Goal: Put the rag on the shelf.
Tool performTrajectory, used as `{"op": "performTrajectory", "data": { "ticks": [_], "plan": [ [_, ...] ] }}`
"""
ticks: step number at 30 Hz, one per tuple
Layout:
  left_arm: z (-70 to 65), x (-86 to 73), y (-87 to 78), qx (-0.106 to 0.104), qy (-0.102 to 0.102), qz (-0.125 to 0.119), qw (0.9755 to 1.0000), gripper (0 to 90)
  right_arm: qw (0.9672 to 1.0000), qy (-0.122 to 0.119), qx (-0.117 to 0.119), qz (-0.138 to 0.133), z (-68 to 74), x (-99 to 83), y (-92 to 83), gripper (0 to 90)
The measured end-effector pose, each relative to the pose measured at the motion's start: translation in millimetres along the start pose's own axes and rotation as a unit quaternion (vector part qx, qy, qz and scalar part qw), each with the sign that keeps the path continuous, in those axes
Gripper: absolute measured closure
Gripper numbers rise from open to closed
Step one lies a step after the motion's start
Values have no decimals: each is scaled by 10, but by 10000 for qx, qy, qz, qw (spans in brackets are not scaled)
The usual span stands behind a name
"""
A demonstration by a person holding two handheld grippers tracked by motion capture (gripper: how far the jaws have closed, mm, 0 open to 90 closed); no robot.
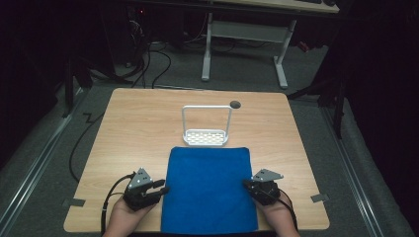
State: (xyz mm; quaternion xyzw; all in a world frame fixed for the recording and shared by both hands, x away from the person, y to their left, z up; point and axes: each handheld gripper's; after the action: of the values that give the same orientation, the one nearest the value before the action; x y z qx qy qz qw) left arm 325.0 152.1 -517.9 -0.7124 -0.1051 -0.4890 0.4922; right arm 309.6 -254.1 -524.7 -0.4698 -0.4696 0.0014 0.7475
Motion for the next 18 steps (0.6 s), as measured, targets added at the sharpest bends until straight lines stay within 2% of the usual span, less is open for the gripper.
{"op": "performTrajectory", "data": {
  "ticks": [1, 3, 5, 7, 11, 15, 18],
  "plan": [
    [40, 17, 38, 70, -93, 1, 9999, 605, 10000, 13, 4, 4, -4, 3, -5, 852],
    [92, 54, 106, 216, -119, 33, 9997, 597, 10000, 9, 39, -6, -8, 2, -12, 847],
    [132, 98, 159, 350, -163, -28, 9993, 589, 9997, 102, 154, -137, -20, -3, -27, 831],
    [172, 155, 214, 408, -297, -118, 9987, 586, 9993, 148, 230, -253, -20, 5, -48, 805],
    [223, 285, 402, 591, -270, -127, 9978, 545, 9990, 129, 217, -369, -10, 16, -72, 765],
    [288, 405, 644, 771, -313, -12, 9965, 530, 9987, 169, 179, -447, -22, 12, -79, 723],
    [333, 470, 812, 795, -457, 94, 9957, 531, 9982, 232, 156, -526, -46, 7, -90, 704]
  ]
}}
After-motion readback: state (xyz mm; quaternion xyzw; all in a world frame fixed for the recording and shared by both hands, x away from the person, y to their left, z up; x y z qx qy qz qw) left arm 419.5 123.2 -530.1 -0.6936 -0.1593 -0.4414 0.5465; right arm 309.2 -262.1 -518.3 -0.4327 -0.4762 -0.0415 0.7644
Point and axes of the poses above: each handheld gripper's, and its own axes: y roughly forward along the jaws, x roughly out of its top, z roughly to its left, and after that the axes turned 13 degrees about x, right-handed
